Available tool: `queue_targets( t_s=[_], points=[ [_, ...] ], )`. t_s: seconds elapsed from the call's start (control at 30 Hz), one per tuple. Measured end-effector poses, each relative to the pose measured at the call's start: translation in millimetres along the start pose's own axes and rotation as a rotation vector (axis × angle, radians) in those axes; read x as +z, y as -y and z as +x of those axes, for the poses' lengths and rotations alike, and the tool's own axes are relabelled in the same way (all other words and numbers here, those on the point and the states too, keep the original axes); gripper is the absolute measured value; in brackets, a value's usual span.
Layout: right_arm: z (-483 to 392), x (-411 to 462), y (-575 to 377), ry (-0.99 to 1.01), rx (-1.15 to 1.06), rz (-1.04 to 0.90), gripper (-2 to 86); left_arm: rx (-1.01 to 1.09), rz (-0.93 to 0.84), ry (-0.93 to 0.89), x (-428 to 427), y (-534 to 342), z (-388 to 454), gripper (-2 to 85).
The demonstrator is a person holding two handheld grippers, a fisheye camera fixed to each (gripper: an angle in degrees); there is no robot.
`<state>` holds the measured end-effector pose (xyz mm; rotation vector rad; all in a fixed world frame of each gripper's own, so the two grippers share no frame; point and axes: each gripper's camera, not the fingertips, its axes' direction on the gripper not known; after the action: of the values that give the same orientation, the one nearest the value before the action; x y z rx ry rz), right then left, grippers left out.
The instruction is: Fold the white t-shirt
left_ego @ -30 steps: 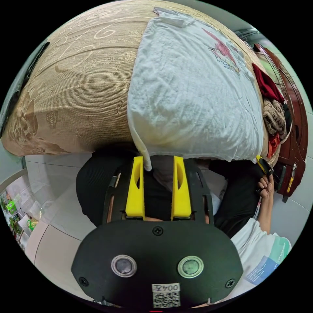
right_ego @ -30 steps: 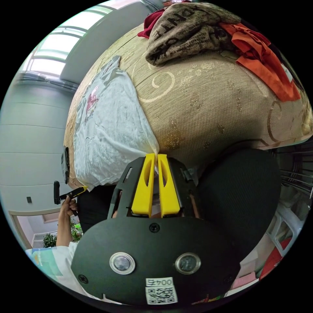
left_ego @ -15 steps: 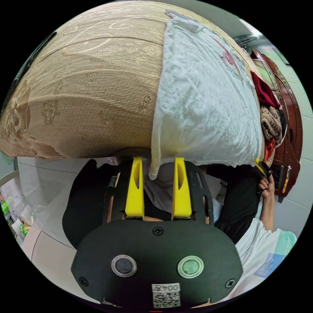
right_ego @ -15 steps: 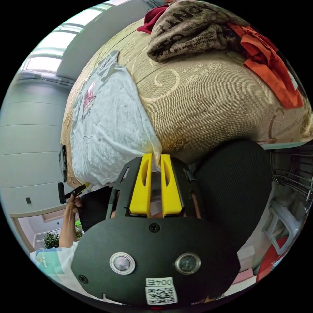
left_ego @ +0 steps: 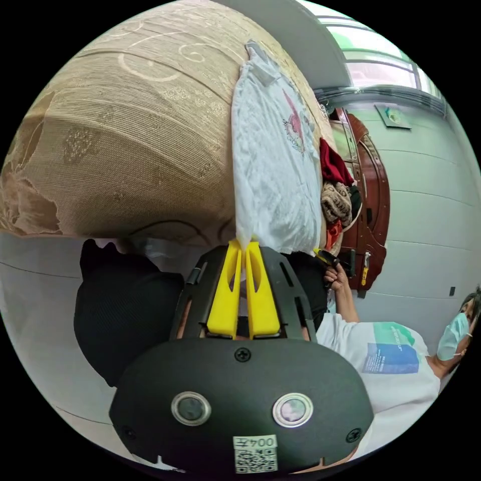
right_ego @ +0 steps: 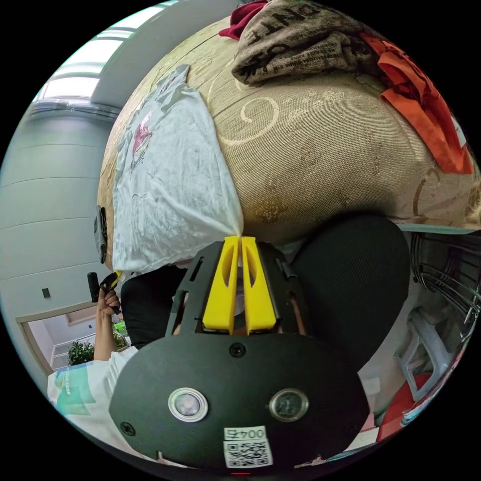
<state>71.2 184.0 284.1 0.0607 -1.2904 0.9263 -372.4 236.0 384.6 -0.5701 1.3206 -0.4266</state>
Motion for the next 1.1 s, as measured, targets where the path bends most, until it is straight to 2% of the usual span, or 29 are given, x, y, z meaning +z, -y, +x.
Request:
queue_targets(
  t_s=[0.2, 0.27, 0.43, 0.5, 0.6, 0.67, 0.93, 1.1],
  points=[
    [8.9, -9.5, 2.6, 0.083, -0.035, -0.016, 4.0, 0.028, 0.008, -0.079, -24.4, -5.3, -7.8, 1.8],
    [14.4, -6.3, 3.7, 0.147, -0.022, -0.037, 13.5, 0.035, 0.003, -0.088, -27.9, -5.1, -7.7, 1.8],
    [14.7, 13.2, 6.4, 0.16, 0.017, -0.074, 18.1, 0.052, 0.014, -0.111, -40.2, -5.1, -4.4, 1.9],
    [10.2, 21.2, 8.4, 0.134, 0.028, -0.085, 17.2, 0.056, 0.013, -0.113, -45.6, -5.1, -3.8, 2.0],
    [-5.1, 31.4, 6.0, 0.049, -0.001, -0.109, 7.4, 0.06, 0.019, -0.124, -51.9, -6.0, -3.6, 2.1],
    [-18.5, 22.5, -4.9, 0.002, -0.071, -0.058, 1.9, 0.071, 0.029, -0.14, -56.4, -7.4, -2.8, 2.1],
    [-33.4, -81.7, -44.0, 0.171, -0.277, 0.19, -0.6, 0.165, 0.142, -0.268, -91.4, -15.8, 10.1, 2.1],
    [-42.0, -139.7, -74.8, 0.274, -0.397, 0.261, -0.7, 0.245, 0.213, -0.326, -126.6, -27.9, 33.6, 2.1]
  ],
)
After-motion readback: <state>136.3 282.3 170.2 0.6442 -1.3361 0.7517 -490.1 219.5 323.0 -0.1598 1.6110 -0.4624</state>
